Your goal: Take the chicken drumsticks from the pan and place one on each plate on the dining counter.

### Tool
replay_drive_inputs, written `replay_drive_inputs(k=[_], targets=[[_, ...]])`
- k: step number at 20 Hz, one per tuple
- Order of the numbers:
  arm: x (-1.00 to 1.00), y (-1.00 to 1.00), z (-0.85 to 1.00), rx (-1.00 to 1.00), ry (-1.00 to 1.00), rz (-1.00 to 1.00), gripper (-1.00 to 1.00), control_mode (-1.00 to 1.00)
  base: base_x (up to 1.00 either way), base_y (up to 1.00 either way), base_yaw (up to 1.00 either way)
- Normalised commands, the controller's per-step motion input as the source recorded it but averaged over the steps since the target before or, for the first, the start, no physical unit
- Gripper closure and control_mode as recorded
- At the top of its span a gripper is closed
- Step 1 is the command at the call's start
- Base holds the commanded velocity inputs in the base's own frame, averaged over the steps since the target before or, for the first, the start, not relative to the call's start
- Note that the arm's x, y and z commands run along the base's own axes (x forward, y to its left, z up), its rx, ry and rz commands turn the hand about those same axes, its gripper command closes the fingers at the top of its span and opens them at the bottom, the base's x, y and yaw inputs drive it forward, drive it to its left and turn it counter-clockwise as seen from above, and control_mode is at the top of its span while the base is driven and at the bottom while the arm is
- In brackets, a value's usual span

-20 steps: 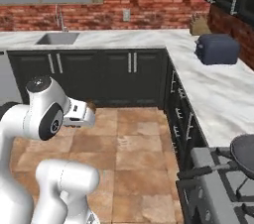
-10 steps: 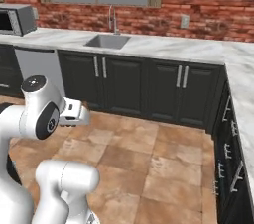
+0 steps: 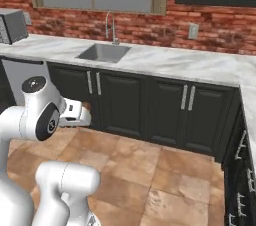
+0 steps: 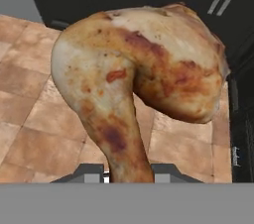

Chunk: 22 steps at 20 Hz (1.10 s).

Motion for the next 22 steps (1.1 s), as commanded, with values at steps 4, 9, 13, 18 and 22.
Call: replay_drive_inputs(k=[4,9,13,18,22], targets=[[0.00,0.00,0.00,0.00,0.00,0.00,1.00,1.00,1.00,0.10,0.31],[0.00,0.00,0.00,0.00,0.00,0.00,1.00,1.00,1.00,0.09,0.34],[0.00,0.00,0.00,0.00,0.00,0.00,1.00,1.00,0.96,0.07,0.49],[0.00,0.00,0.00,0.00,0.00,0.00,1.00,1.00,0.68,0.00,0.87],[0.00,0.00,0.00,0.00,0.00,0.00,1.00,1.00,0.65,0.00,0.87]])
